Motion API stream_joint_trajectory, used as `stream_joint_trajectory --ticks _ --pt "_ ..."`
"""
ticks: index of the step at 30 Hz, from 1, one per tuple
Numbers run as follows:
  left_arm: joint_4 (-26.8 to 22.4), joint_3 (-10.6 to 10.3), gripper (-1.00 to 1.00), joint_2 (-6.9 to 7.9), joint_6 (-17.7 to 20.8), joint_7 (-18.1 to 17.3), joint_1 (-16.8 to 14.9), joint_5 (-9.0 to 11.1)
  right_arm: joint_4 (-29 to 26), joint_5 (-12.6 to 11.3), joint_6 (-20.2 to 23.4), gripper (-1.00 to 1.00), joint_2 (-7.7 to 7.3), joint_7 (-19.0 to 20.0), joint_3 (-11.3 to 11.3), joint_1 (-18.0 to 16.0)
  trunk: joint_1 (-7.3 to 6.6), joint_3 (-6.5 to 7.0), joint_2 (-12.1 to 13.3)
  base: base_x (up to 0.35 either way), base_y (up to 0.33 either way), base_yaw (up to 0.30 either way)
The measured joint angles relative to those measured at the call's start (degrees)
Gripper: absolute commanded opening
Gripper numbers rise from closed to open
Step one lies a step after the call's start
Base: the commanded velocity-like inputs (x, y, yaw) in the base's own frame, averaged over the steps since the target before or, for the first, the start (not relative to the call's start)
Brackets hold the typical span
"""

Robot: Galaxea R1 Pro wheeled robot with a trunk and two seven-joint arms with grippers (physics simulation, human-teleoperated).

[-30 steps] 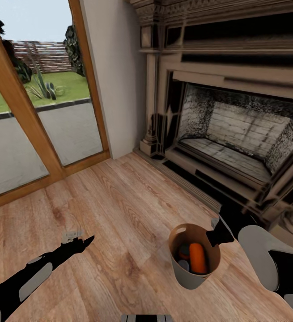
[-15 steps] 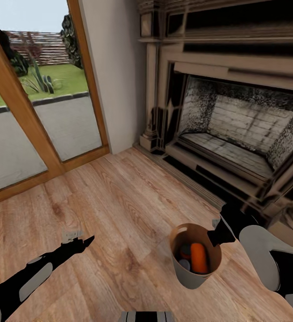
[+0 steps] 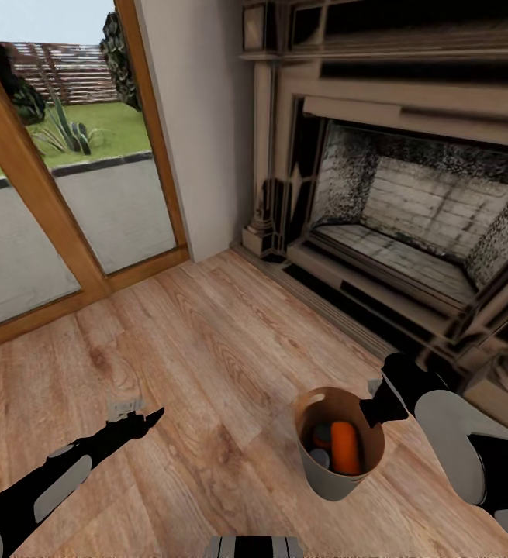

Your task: Put the three can of soda from the living room inside the tash can in the kitchen.

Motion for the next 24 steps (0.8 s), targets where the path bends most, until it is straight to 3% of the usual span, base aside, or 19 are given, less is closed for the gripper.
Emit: stream_joint_trajectory --ticks 7,24 --pt "1.94 0.01 1.00 -0.21 -0.15 0.01 0.06 -0.09 0.41 -1.42 0.28 -1.00 -0.08 -0.32 1.34 -0.84 0.00 -0.63 -0.08 0.000 0.000 0.000" --pt "2.59 -0.02 1.00 -0.36 -0.36 0.00 0.05 -0.11 0.03 -1.63 0.28 -1.00 -0.46 -0.03 0.63 -0.48 0.01 -0.64 -0.08 0.000 0.000 0.000"
